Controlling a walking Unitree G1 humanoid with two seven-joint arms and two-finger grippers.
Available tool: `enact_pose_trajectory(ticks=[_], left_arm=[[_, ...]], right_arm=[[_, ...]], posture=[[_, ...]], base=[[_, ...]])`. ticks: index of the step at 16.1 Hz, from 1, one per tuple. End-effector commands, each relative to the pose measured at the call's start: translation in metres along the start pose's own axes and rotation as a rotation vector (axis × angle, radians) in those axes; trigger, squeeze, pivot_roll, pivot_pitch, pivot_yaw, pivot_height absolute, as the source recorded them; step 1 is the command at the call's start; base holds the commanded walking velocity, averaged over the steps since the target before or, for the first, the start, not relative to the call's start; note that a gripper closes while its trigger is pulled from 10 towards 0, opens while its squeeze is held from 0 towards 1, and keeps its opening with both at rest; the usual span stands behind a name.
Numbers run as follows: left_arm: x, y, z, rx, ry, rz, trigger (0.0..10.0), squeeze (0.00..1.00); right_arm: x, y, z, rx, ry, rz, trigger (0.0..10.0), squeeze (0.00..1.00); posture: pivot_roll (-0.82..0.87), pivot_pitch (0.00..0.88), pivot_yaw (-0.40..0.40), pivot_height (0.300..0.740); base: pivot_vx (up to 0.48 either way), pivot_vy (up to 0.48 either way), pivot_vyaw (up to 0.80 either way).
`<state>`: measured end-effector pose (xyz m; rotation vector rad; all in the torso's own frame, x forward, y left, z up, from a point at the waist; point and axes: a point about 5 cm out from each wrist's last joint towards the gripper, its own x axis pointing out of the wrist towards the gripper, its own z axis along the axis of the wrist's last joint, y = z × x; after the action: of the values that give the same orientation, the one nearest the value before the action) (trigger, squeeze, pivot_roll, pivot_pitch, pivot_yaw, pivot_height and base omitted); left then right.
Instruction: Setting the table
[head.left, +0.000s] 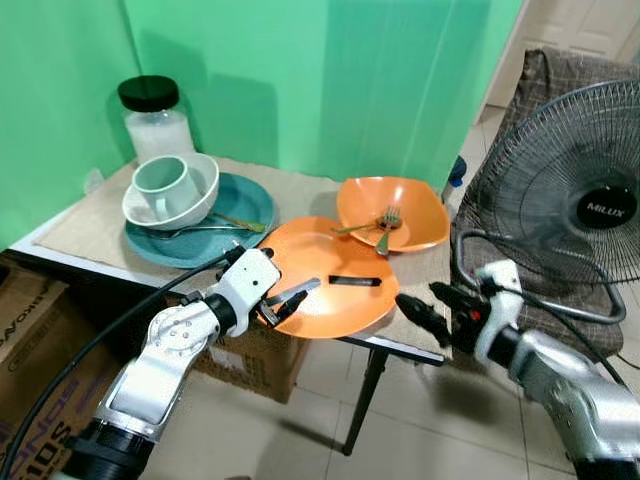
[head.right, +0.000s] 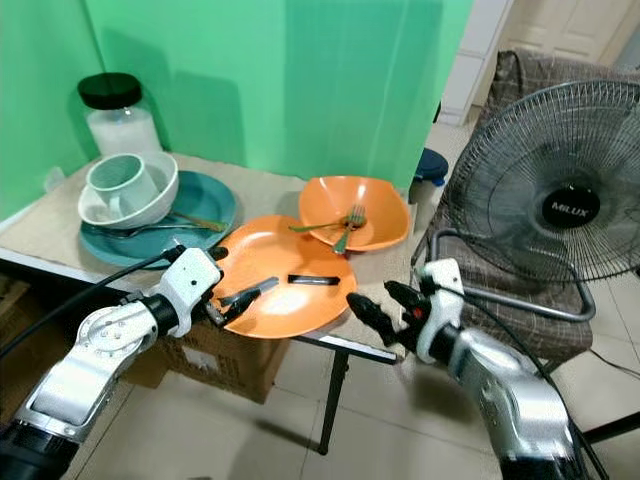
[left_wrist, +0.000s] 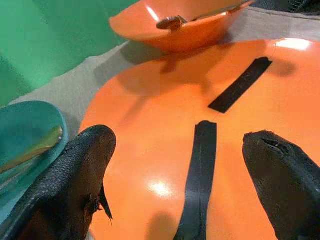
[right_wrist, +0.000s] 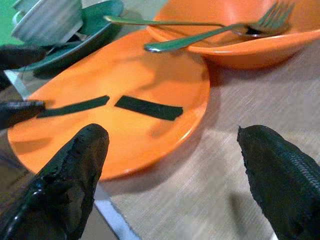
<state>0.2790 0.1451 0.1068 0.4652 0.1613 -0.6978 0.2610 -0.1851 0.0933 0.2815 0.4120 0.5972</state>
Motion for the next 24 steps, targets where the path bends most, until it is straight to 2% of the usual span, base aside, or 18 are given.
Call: enact_pose_trajectory(ticks=[1, 3, 6, 9, 12, 13, 14, 17, 21, 24], left_arm=[[-0.001, -0.003, -0.004, 0.011, 0.012, -0.016, 10.0, 0.0], [-0.003, -0.007, -0.011, 0.023, 0.031, -0.022, 10.0, 0.0], [-0.008, -0.011, -0.019, 0.04, 0.062, -0.034, 10.0, 0.0], [-0.009, -0.013, -0.024, 0.045, 0.074, -0.03, 10.0, 0.0], [-0.008, -0.015, -0.024, 0.05, 0.073, -0.031, 10.0, 0.0], [-0.008, -0.016, -0.025, 0.05, 0.072, -0.031, 10.0, 0.0], [-0.008, -0.017, -0.025, 0.049, 0.071, -0.033, 10.0, 0.0], [-0.01, -0.021, -0.025, 0.049, 0.068, -0.04, 10.0, 0.0], [-0.012, -0.025, -0.027, 0.045, 0.07, -0.049, 10.0, 0.0], [-0.013, -0.027, -0.028, 0.043, 0.072, -0.053, 10.0, 0.0]], right_arm=[[0.003, -0.001, 0.006, 0.039, -0.01, -0.007, 10.0, 1.0], [0.017, 0.002, 0.012, 0.113, -0.007, 0.006, 10.0, 1.0], [0.03, 0.001, 0.011, 0.155, 0.028, -0.005, 10.0, 1.0], [0.036, -0.001, 0.013, 0.177, 0.053, -0.023, 10.0, 1.0], [0.039, -0.011, 0.021, 0.217, 0.03, -0.086, 10.0, 1.0], [0.039, -0.015, 0.022, 0.22, 0.031, -0.105, 10.0, 0.86], [0.038, -0.019, 0.024, 0.222, 0.031, -0.123, 10.0, 0.0], [0.041, -0.025, 0.023, 0.27, 0.067, -0.139, 10.0, 0.0], [0.047, -0.025, 0.013, 0.276, 0.131, -0.153, 10.0, 0.0], [0.05, -0.026, 0.012, 0.278, 0.132, -0.163, 10.0, 0.0]], posture=[[-0.01, 0.0, -0.068, 0.74], [-0.01, 0.0, -0.083, 0.74], [0.0, 0.0, -0.097, 0.74], [0.0, 0.0, -0.107, 0.74], [0.0, 0.0, -0.109, 0.74], [0.0, 0.0, -0.109, 0.74], [-0.01, 0.0, -0.11, 0.74], [0.0, 0.0, -0.116, 0.74], [0.0, 0.0, -0.122, 0.74], [0.0, 0.0, -0.124, 0.74]], base=[[0.0, 0.0, 0.0], [0.0, 0.0, 0.0], [0.0, 0.0, 0.0], [0.0, 0.0, 0.0], [0.0, 0.0, 0.0], [0.0, 0.0, 0.0], [0.0, 0.0, 0.0], [0.0, 0.0, 0.0], [0.0, 0.0, 0.0], [0.0, 0.0, 0.0]])
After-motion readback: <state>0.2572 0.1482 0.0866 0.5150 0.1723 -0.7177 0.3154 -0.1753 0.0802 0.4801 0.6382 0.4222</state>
